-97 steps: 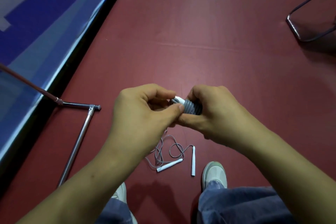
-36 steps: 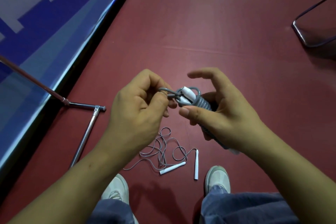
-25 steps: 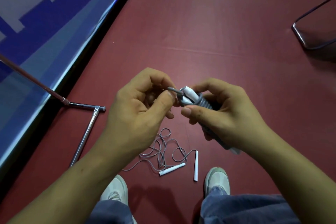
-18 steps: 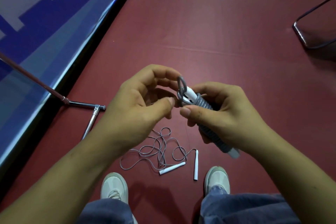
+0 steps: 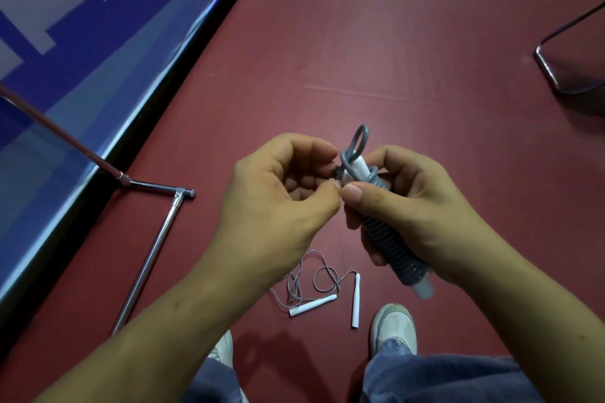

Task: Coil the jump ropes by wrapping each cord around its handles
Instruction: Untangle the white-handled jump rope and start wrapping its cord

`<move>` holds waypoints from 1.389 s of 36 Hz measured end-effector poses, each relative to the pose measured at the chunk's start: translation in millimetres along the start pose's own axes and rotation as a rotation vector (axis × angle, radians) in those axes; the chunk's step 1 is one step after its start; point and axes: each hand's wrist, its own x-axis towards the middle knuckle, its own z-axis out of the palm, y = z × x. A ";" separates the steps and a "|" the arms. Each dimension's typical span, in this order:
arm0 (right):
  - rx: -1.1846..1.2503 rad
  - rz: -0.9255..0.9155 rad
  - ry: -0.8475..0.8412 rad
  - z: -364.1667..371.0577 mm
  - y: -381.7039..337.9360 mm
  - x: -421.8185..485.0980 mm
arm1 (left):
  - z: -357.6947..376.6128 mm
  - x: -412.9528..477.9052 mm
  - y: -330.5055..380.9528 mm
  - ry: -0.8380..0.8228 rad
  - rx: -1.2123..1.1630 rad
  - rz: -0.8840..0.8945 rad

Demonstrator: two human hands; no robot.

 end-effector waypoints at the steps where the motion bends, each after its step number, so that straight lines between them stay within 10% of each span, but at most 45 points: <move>1: 0.009 0.000 0.001 -0.2 -0.6 0.1 | 0.8 -0.9 0.3 0.020 -0.003 -0.002; 17: 0.178 0.040 -0.226 -9.1 -3.6 0.5 | 1.2 -9.2 13.5 -0.001 0.006 0.135; 50: 0.136 -0.015 -0.135 -9.3 0.2 1.8 | 9.1 -14.7 16.1 0.072 0.041 0.125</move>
